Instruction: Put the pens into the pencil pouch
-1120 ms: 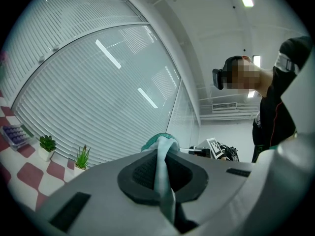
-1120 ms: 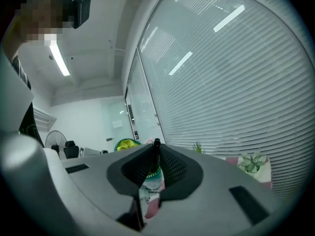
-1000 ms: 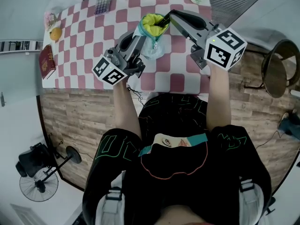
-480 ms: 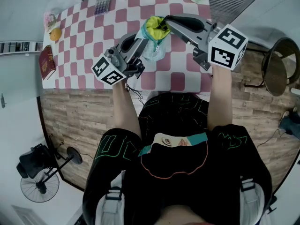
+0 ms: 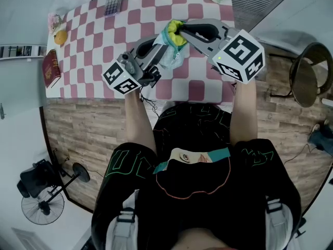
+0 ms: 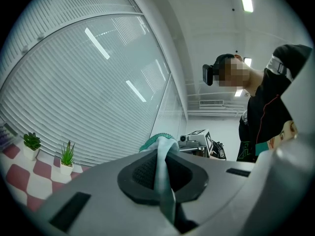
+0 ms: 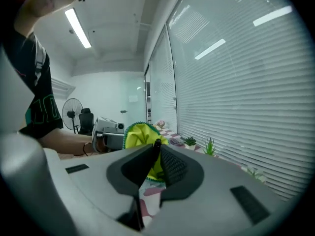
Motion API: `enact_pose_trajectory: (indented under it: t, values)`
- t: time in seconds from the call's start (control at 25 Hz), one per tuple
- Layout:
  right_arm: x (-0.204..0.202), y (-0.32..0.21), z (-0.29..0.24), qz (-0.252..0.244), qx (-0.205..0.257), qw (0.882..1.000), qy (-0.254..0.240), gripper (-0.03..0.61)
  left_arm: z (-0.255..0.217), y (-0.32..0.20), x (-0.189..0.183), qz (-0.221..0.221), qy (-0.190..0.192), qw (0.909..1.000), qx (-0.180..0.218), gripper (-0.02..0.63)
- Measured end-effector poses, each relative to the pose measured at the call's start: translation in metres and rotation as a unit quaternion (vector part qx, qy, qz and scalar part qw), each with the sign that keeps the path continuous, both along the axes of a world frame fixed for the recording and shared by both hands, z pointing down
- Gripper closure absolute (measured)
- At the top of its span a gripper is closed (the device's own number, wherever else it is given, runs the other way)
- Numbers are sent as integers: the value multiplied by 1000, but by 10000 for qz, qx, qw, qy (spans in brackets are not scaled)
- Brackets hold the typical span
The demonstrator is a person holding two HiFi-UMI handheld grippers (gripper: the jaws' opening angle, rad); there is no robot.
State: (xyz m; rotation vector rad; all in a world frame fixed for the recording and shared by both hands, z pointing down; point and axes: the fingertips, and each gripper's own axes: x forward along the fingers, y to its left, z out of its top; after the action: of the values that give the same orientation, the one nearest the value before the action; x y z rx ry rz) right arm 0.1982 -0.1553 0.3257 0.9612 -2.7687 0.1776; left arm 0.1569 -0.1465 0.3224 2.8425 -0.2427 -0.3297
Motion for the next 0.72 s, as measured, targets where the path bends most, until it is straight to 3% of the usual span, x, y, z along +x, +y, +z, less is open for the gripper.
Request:
enact_pose_trajectory:
  t: [0.2,0.6,0.72]
  values:
    - [3,-8,1,287,131,9995,90,517,4,-7,-1,-212,-65,9997,-56,614]
    - [41,-27,-16,1340,380,9883,-620,511,9,-16,-3,-461,-194,9987,-86,614]
    - [51,-27,-19,1531,391,9839,-839,551,8,-18,-3,-560,-202,9982,-88,614]
